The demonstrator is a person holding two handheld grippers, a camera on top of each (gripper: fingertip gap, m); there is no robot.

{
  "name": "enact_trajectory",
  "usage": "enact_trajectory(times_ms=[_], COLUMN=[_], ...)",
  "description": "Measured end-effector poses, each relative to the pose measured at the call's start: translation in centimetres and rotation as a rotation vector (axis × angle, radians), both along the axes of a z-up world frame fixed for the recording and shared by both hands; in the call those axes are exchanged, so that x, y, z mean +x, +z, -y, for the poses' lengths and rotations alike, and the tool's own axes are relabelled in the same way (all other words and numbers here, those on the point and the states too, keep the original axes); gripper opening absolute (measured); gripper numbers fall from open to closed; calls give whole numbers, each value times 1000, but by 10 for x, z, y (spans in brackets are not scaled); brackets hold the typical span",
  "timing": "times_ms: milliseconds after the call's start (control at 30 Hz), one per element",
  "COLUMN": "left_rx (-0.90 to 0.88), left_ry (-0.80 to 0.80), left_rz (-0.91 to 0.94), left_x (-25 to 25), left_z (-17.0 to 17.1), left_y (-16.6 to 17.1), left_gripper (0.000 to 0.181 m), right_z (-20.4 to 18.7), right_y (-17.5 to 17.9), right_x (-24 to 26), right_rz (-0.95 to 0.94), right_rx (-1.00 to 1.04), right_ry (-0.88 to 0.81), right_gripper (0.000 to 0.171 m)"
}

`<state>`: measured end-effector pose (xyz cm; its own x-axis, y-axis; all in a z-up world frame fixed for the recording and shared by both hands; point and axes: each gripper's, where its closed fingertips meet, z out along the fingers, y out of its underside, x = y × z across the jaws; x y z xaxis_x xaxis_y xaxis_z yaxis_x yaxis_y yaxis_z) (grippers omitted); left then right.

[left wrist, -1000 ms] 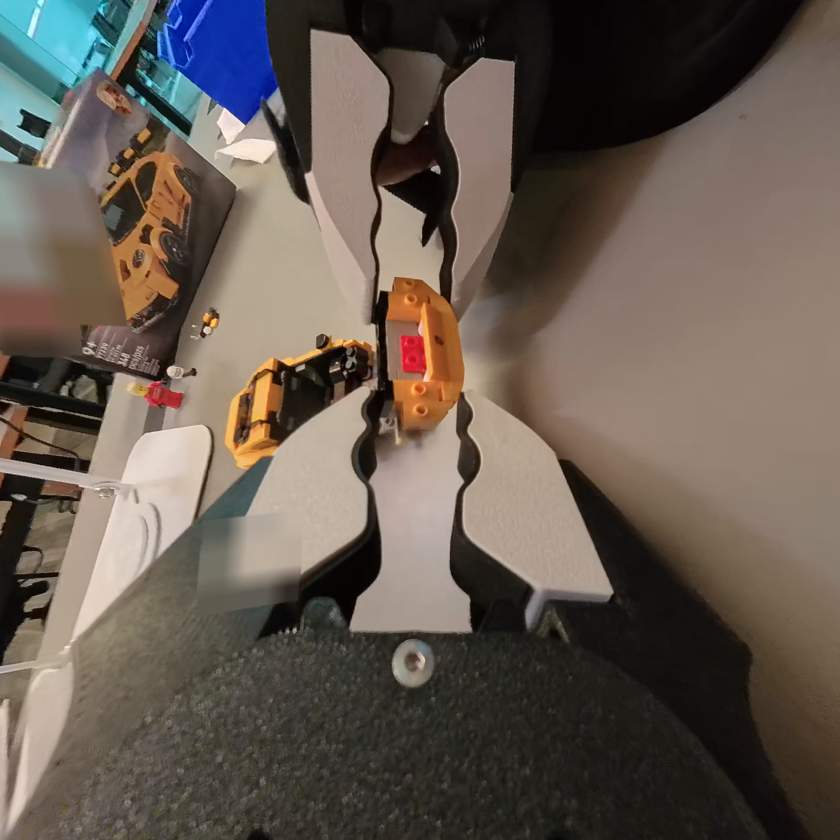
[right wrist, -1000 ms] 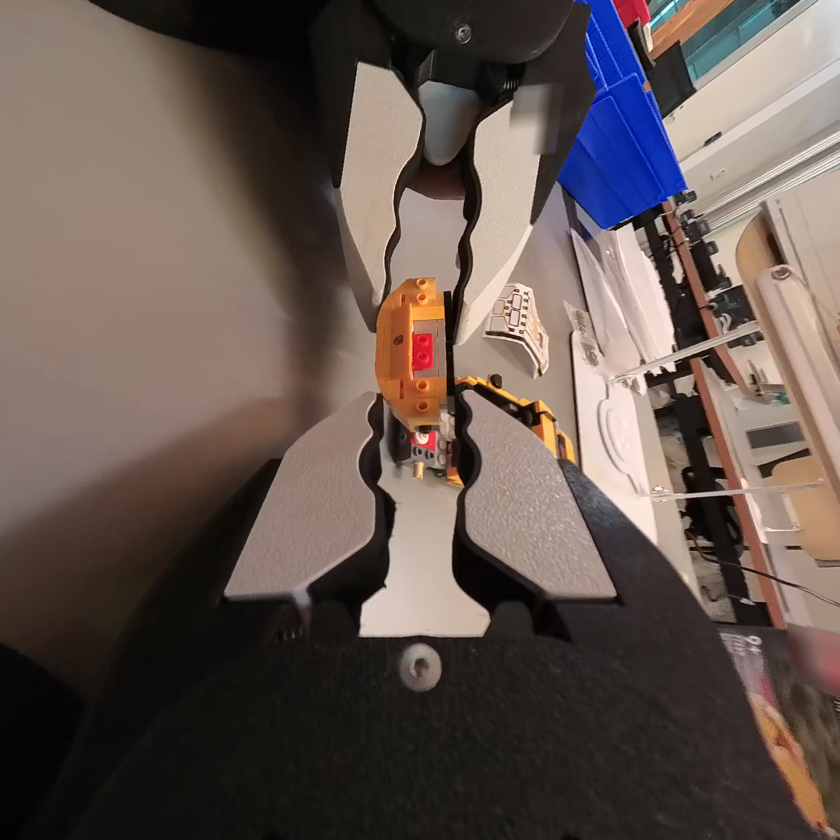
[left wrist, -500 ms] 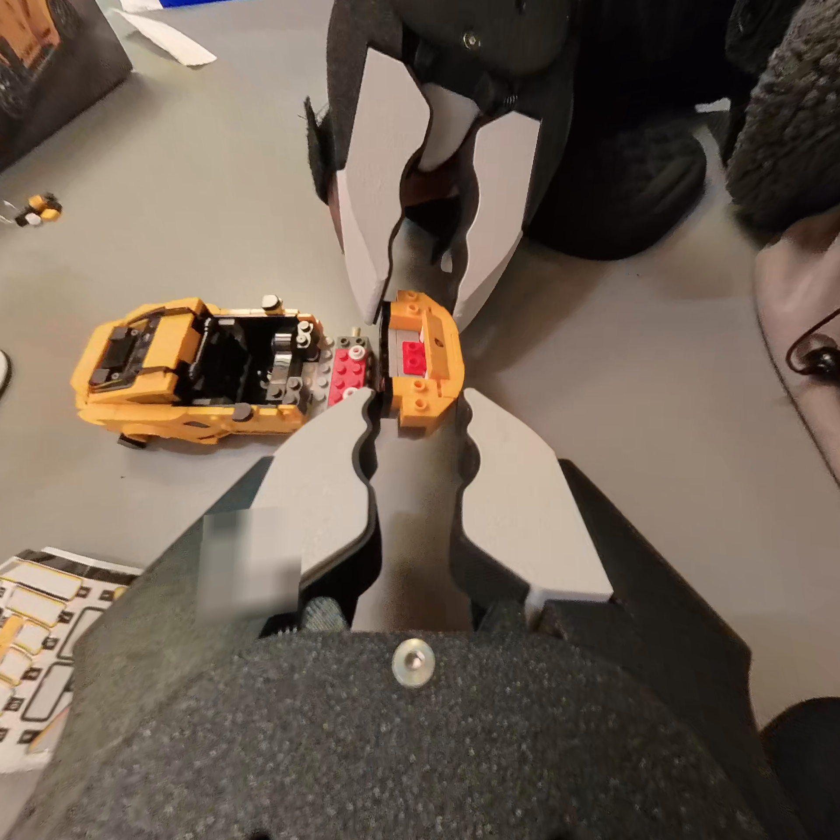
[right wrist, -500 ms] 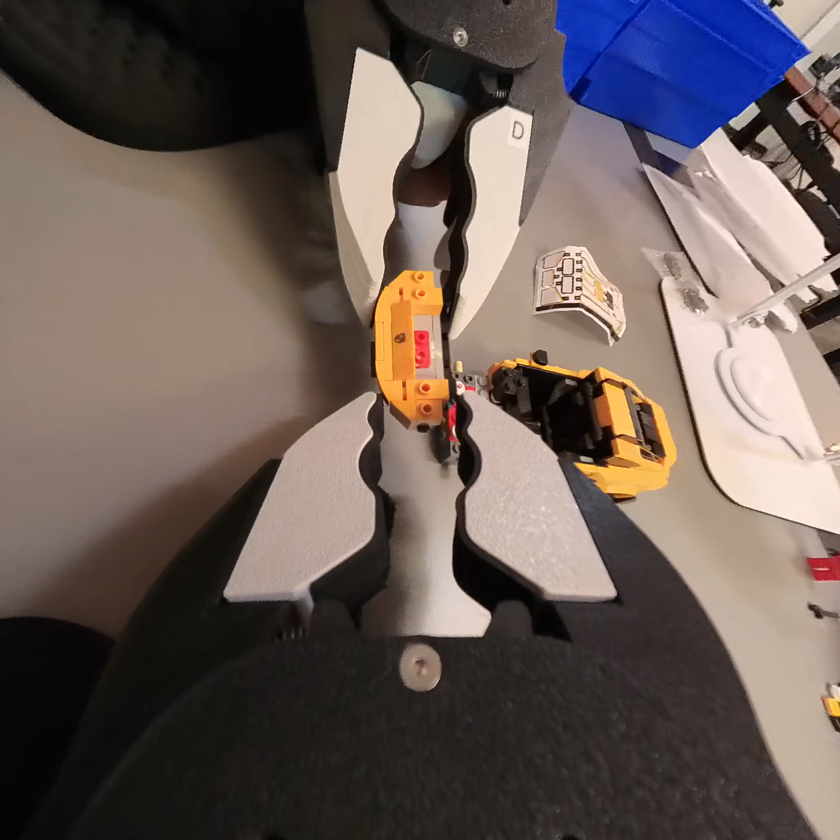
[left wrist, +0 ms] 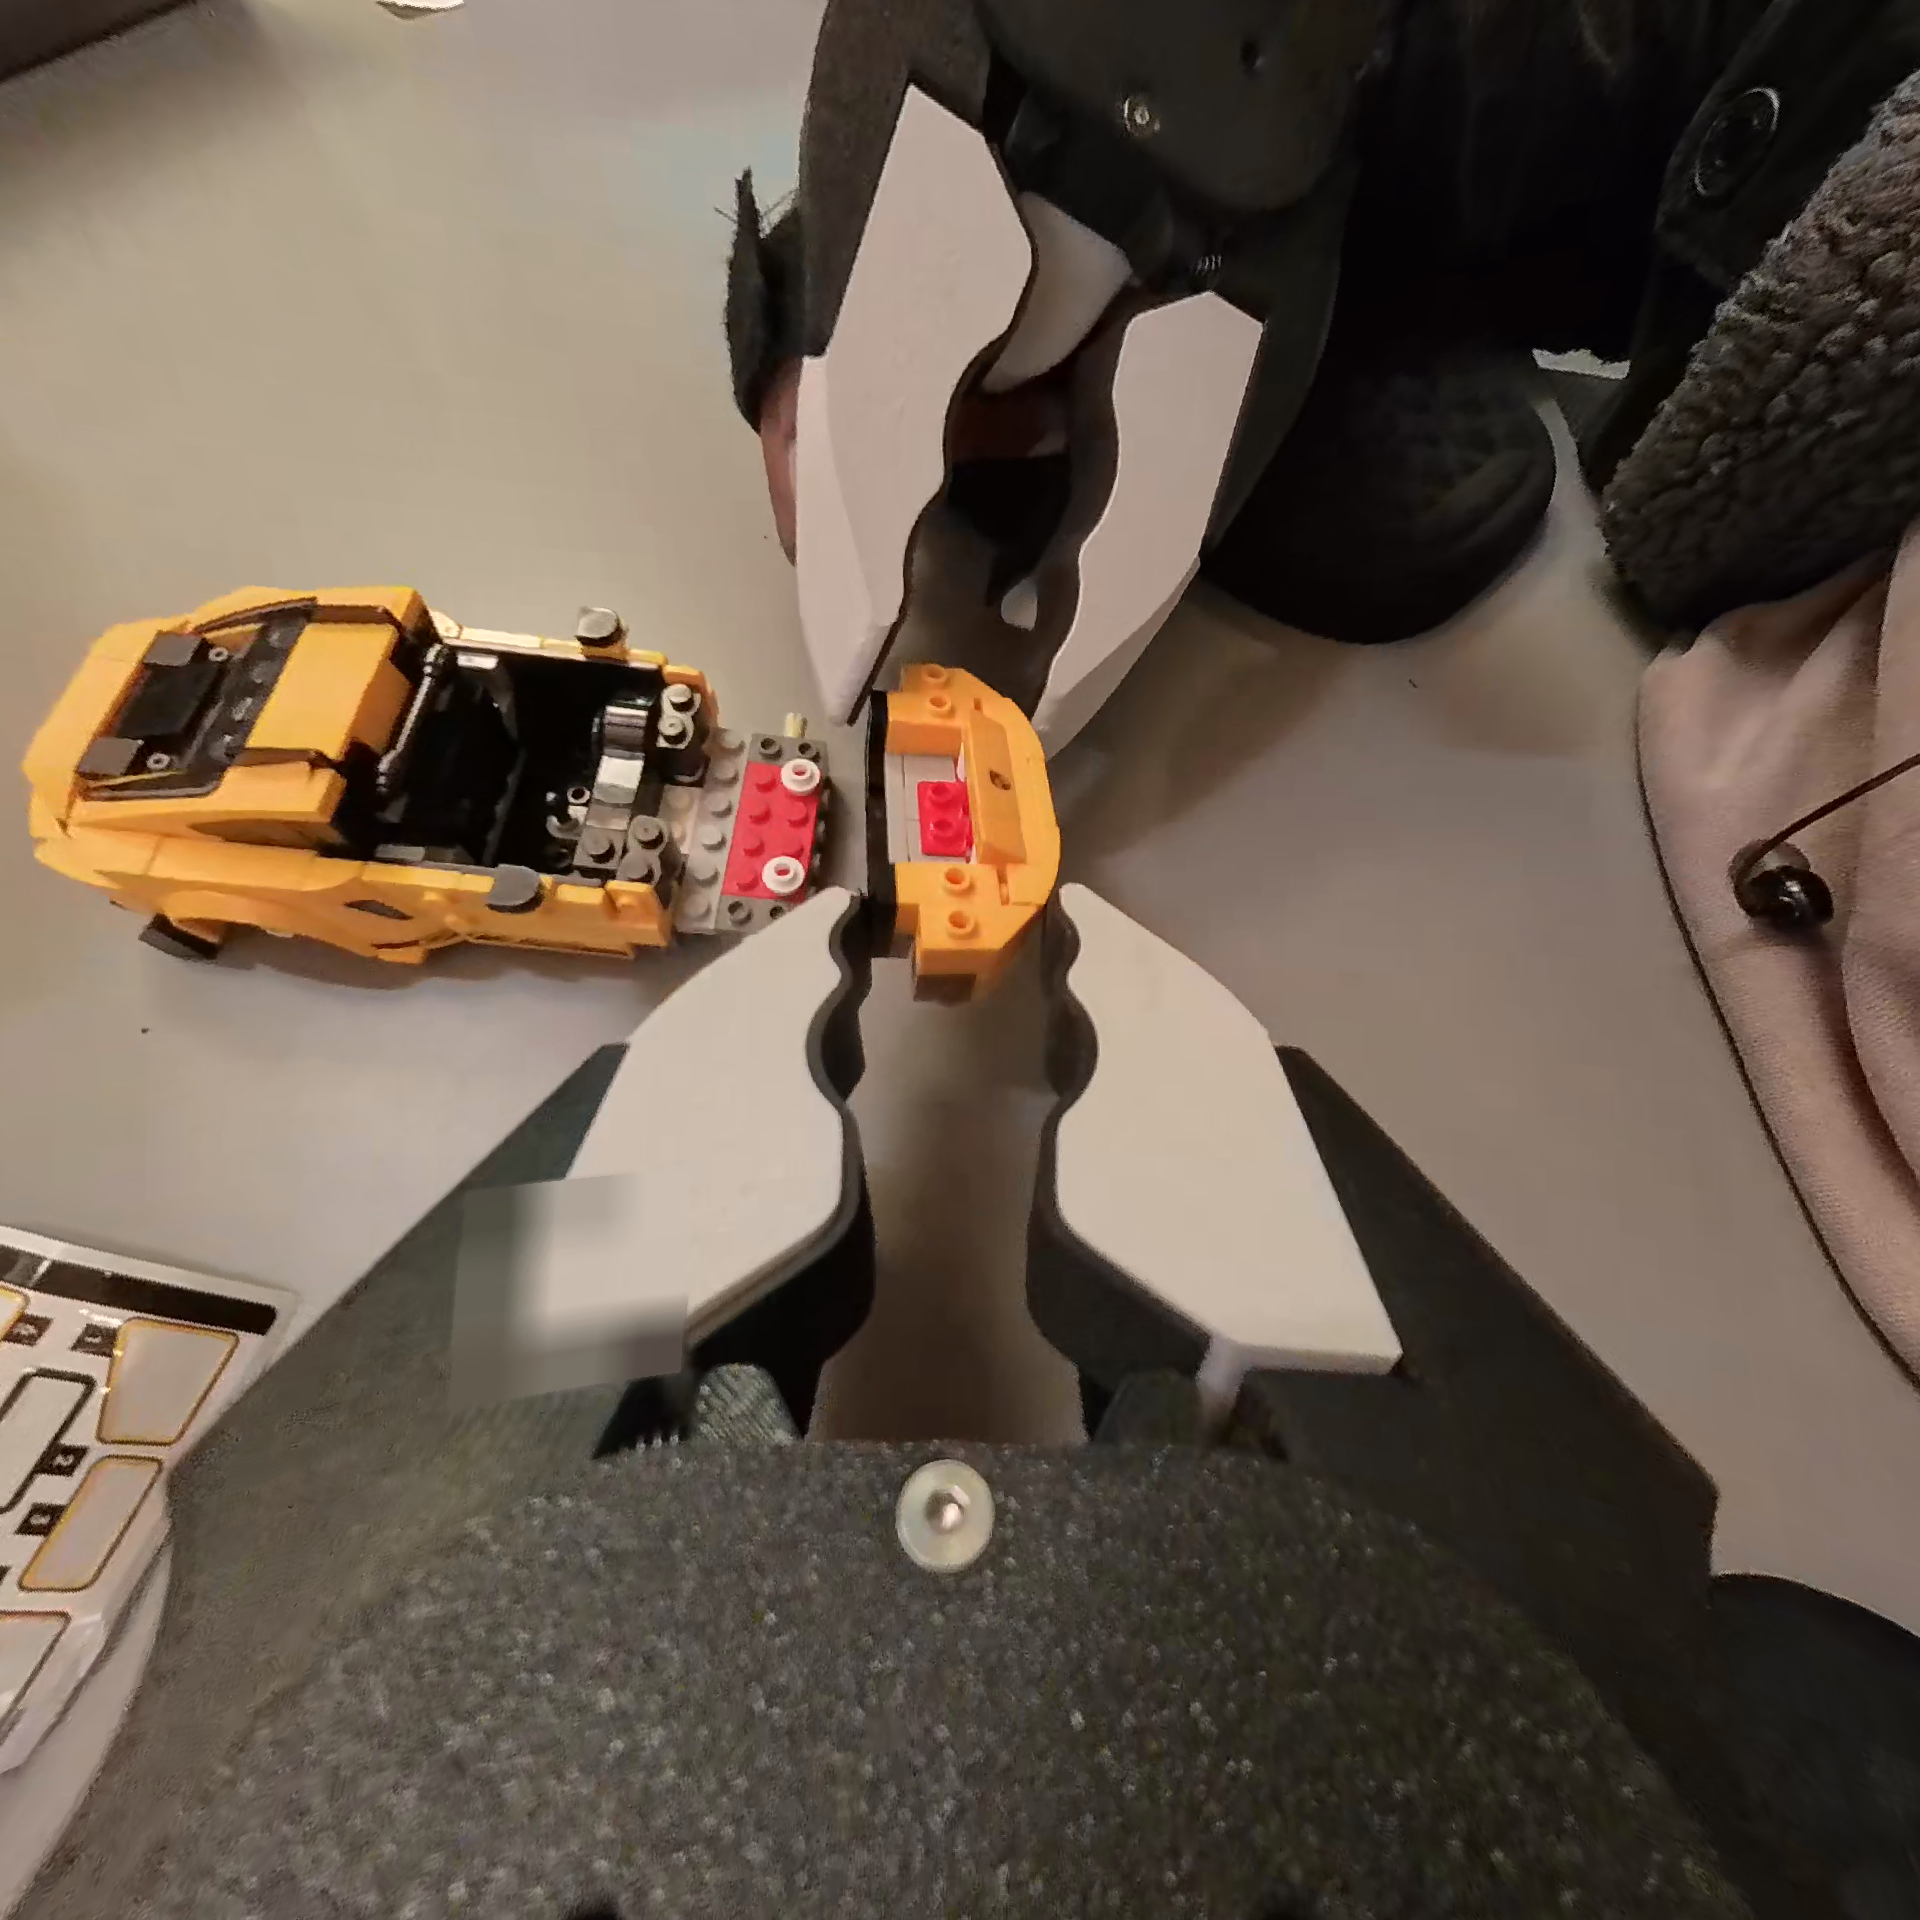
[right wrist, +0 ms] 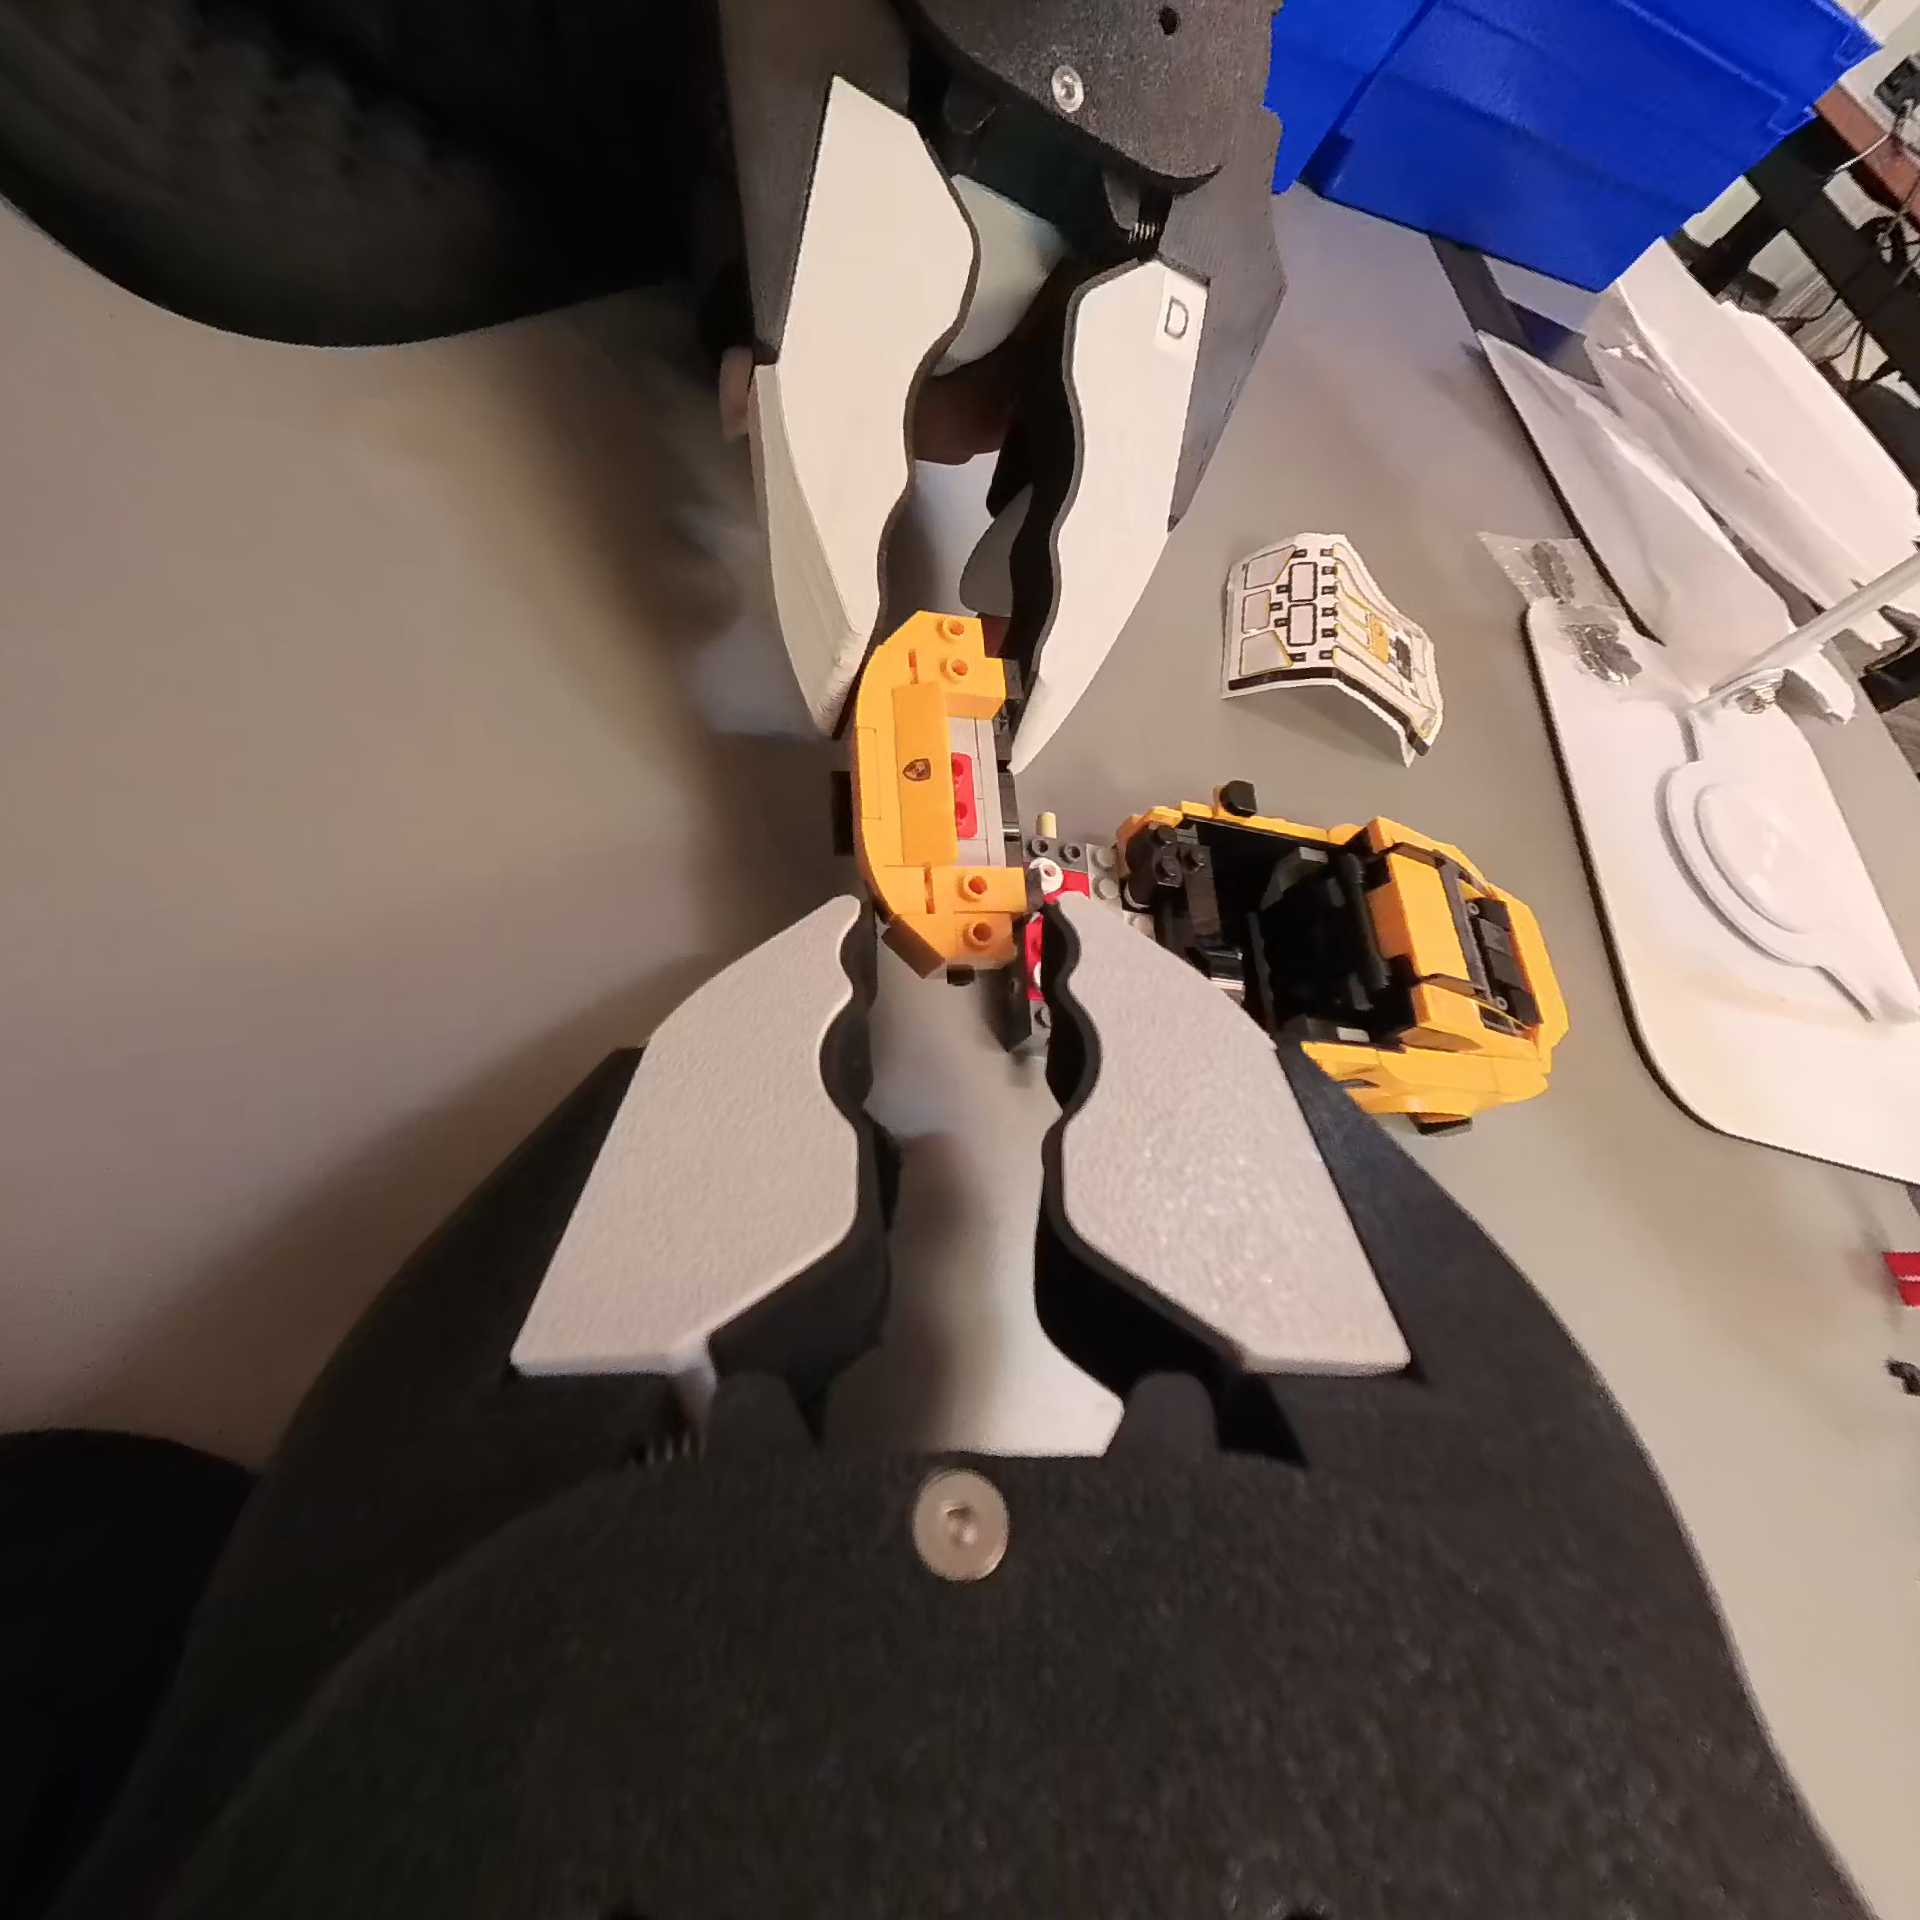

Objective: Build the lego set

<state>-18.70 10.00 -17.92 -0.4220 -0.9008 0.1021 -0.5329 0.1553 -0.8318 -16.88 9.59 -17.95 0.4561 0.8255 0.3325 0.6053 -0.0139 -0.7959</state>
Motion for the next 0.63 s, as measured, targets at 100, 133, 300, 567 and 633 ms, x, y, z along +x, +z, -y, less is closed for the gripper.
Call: enact_trajectory(times_ms=[100, 133, 300, 567, 633], left_rx=[0, -1, 2, 23, 33], left_ry=[4, 5, 12, 41, 47], left_rz=[-3, -3, 3, 20, 23], left_x=[0, 0, 2, 4, 4], left_z=[0, -1, -2, -8, -10], left_y=[-1, -1, -2, -3, -3], left_gripper=[32, 32, 32, 32, 31], right_z=[0, 0, -1, -3, -3], right_y=[-2, -2, -4, -7, -7], right_x=[1, 2, 4, 7, 7], right_rz=[2, 4, 10, 4, -1], right_rx=[-5, -7, -20, -46, -56], right_ry=[-3, -4, -10, -30, -35], right_gripper=[30, 30, 29, 29, 29])
